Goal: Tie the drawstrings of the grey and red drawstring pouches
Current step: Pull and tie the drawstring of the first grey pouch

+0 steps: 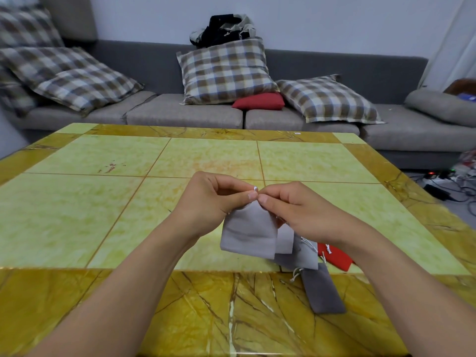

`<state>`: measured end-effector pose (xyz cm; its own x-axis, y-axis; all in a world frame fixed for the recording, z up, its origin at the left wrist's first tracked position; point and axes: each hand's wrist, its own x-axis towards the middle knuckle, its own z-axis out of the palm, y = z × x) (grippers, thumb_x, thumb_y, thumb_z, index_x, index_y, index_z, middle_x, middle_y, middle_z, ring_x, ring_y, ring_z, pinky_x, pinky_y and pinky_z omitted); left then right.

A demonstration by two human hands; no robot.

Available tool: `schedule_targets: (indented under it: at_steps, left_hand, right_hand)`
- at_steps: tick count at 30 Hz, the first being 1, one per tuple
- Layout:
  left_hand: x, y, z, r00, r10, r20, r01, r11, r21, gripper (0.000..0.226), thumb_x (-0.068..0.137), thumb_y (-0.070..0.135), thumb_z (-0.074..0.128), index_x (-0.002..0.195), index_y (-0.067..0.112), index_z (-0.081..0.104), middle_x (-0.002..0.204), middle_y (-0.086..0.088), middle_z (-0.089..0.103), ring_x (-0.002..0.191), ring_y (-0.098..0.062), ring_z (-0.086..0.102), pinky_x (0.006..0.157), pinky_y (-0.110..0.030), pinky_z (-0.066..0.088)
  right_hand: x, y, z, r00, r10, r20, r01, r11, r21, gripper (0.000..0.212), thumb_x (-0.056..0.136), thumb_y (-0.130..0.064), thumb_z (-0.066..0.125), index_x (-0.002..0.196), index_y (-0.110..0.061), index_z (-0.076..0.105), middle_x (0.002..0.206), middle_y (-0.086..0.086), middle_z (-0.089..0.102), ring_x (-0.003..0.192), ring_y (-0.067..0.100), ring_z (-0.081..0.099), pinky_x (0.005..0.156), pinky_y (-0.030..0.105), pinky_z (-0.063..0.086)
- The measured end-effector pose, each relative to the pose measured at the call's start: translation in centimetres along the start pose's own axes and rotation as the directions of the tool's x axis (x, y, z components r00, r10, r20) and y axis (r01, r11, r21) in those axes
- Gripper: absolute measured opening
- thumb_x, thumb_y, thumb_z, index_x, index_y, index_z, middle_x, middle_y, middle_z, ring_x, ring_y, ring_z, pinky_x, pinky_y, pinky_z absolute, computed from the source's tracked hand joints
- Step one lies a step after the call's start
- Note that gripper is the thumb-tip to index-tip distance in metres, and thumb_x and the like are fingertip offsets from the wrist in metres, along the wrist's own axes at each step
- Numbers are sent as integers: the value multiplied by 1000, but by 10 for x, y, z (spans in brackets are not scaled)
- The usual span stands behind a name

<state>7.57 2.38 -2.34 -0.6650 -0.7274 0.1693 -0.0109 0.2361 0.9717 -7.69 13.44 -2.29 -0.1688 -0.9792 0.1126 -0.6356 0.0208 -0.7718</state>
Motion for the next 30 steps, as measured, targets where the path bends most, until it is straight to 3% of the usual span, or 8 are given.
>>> schedule_targets:
  at_steps: [3,8,13,16,20,24,28,30]
  left_hand:
    - [1,-1,-1,1000,7,-10,-7,1000,-4,10,73,7,81,83,6,79,78,-3,77,74,-8,72,69,-16,56]
    - [1,-6,-1,993,39,110,-51,992,112,9,86,10,72,91,8,79,81,-8,77,70,-9,66,65,-18,51]
    - [0,-4,-1,992,35,118,-51,989,139,8,80,8,77,87,6,79,75,-7,76,66,-7,67,65,-19,54]
    - [-1,-3,-3,991,-43,125,37,998,50,12,75,10,80,85,4,78,80,-16,75,70,-16,68,71,-28,59]
    - [-1,0,-7,973,-147,179,152,988,-15,18,75,12,79,89,1,77,81,-16,73,70,-17,67,72,-27,60]
    - [-1,1,-10,970,-157,188,156,988,22,13,77,9,78,87,0,77,75,-12,72,66,-14,65,66,-22,57]
    - [-2,0,-9,972,-170,161,172,985,3,14,76,9,79,86,0,76,72,-8,73,66,-12,67,64,-20,56]
    - [-2,1,-7,974,-163,155,172,984,-42,15,75,8,79,87,-1,75,76,-10,74,70,-12,70,66,-19,56]
  right_hand:
    - [1,-3,0,999,10,-35,-12,998,-59,28,101,-23,52,80,-9,64,53,-14,44,52,4,39,56,22,33]
    - [0,-5,2,991,-61,-122,19,947,-322,20,95,-26,62,75,-25,62,50,-26,53,56,-5,50,56,19,36]
    - [0,-3,1,948,-183,-261,119,963,-243,7,91,-18,67,96,-23,65,58,-5,51,56,9,48,57,15,35]
    - [0,-3,-1,938,-260,-229,201,946,-254,9,89,-13,70,93,-21,73,54,-7,44,53,8,42,56,12,33]
    - [0,-3,-5,916,-314,-249,269,942,-199,10,84,-10,76,90,-18,76,62,11,58,54,8,42,59,10,33]
    - [3,-2,-1,916,-352,-192,300,919,-255,10,85,-10,74,88,-20,76,63,6,63,55,10,45,60,12,34]
    - [4,-2,0,918,-349,-187,290,914,-283,11,88,-8,70,87,-19,71,49,-9,34,49,8,34,55,12,29]
    - [3,-1,1,924,-316,-214,263,934,-242,11,89,-8,68,86,-18,66,50,-9,33,50,8,34,54,13,28]
